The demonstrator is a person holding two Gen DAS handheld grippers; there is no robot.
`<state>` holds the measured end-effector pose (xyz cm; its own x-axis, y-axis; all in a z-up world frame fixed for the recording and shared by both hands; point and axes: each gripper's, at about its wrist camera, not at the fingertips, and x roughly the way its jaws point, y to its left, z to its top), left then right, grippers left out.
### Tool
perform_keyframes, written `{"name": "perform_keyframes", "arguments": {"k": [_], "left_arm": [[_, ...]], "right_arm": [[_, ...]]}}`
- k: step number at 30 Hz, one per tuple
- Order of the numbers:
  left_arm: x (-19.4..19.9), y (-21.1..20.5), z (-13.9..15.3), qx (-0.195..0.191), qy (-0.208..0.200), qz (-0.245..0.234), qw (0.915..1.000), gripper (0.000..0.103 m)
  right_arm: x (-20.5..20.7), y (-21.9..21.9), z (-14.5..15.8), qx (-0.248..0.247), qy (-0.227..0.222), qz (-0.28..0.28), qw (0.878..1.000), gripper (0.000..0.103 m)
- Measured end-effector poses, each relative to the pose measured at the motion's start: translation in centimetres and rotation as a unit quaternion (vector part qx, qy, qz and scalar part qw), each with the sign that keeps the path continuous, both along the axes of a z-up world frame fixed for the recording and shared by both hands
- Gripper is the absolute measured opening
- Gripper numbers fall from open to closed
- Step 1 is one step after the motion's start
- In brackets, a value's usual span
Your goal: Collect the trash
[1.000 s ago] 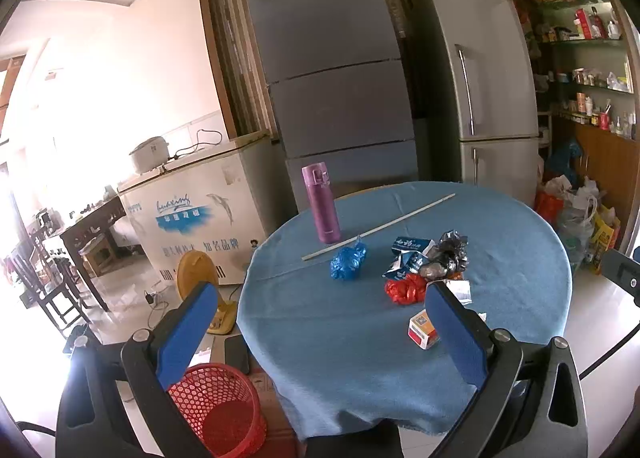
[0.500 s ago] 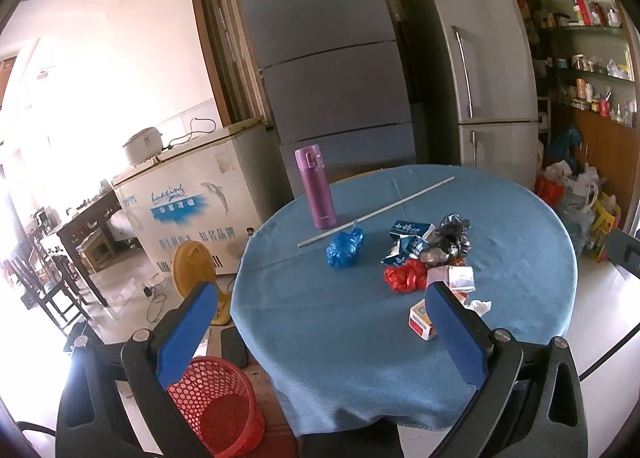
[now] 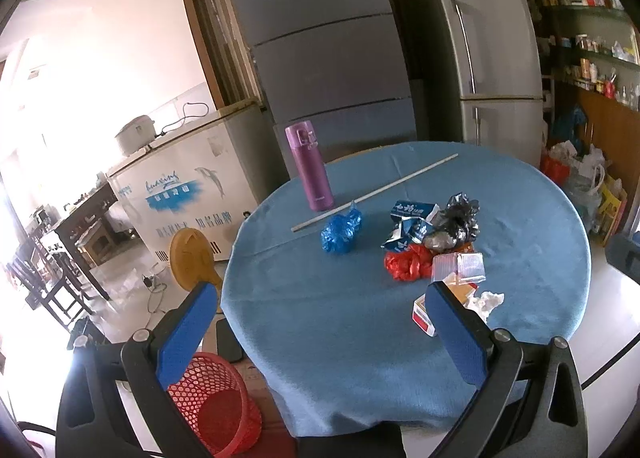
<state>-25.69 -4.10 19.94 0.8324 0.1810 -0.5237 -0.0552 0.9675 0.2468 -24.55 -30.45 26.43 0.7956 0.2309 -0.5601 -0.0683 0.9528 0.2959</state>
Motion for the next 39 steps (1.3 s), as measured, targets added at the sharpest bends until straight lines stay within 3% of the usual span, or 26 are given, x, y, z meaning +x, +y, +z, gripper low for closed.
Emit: {"name": "perform_keyframes", "arguments": {"k": [7, 11, 20, 26, 28, 30, 32, 39], "left_arm": [[2.7, 0.0, -1.5, 0.002, 0.027, 0.002, 0.9996, 0.103], [5.1, 1.4, -3.6, -0.012, 0.063, 0.010, 0.9979, 0.103], [10.5, 4.1, -9.1, -0.058, 0.167, 0.010, 0.9841, 0.103], [11.9, 3.6, -10.6, -0.089, 0.206, -0.045, 0.9734, 0.103], [12.2, 3.3, -10.9, -0.107, 0.215, -0.075, 0.9676, 0.103], [12.6, 2.5, -11.2, -0.115, 0.226, -0.103, 0.9619, 0.103], [13.0, 1.3, -11.7, -0.120, 0.235, -0.136, 0.9550, 0.103], [15.0, -3.0, -14.1, -0.126, 0.271, -0.228, 0.9267, 0.103]], "right_arm": [[2.9, 0.5, -2.8, 0.001, 0.036, 0.022, 0.999, 0.103], [5.4, 1.0, -5.5, 0.013, 0.072, 0.039, 0.997, 0.103], [10.9, 3.4, -13.1, 0.015, 0.162, 0.076, 0.984, 0.103], [13.2, 4.5, -16.7, 0.003, 0.204, 0.097, 0.974, 0.074], [13.7, 4.4, -17.6, 0.017, 0.217, 0.107, 0.970, 0.067], [13.8, 4.1, -18.2, 0.042, 0.217, 0.120, 0.968, 0.050], [13.7, 3.8, -18.2, 0.056, 0.214, 0.129, 0.967, 0.043], [12.8, 0.2, -17.7, 0.058, 0.206, 0.099, 0.972, 0.040]]}}
